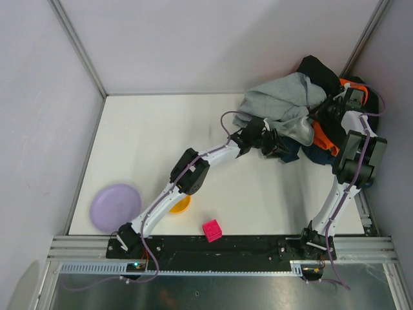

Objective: Pick out a specific cloth from the pile

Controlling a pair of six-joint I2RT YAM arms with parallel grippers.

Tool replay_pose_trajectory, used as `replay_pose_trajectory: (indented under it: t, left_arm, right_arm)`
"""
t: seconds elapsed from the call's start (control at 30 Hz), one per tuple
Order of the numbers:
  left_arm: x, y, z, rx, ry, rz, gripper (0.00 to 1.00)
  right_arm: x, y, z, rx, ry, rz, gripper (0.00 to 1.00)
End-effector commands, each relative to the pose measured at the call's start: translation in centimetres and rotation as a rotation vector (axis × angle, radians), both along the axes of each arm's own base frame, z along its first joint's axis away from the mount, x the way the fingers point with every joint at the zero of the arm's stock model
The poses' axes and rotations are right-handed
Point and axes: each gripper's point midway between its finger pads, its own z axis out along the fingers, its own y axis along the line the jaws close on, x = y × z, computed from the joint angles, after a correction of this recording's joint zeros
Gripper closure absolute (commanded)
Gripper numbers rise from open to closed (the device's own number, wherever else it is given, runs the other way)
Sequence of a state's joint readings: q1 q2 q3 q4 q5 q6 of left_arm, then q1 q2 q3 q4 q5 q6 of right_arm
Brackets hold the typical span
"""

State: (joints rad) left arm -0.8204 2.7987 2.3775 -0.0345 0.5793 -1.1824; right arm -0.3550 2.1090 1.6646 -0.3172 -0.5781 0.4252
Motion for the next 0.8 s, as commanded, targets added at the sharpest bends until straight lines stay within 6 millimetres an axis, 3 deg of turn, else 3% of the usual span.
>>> replay_pose_trajectory:
  t: [0.0,0.2,0.33,0.43,0.77]
  left_arm:
    - [1.0,-1.5,3.9,-0.128,-0.077,0.015,0.6]
    - [1.0,-0.6,5.4,-0.134,-0.129,-0.024,0.93]
    - [0.3,1.0,8.4,-0.109,-0.253,-0.041,0.99]
    - [-0.3,2.5,11.6,-0.094,-0.359,-0.038,0.99]
    - [-2.9,7.0,25.7,-0.154,-0.621,0.003,0.99]
  right_arm:
    - [-5.3,-0.8,-7.7,0.06,0.313,-0.094,0.98]
    - [-5.3,-0.4,-7.4,0.057,0.311,-0.084,0.98]
    - [-5.2,-0.1,-7.0,0.052,0.311,-0.079,0.97]
    - [-5.4,0.3,-6.7,0.052,0.314,-0.074,0.98]
    - [-6.7,0.6,-5.4,0.031,0.324,-0.071,0.97]
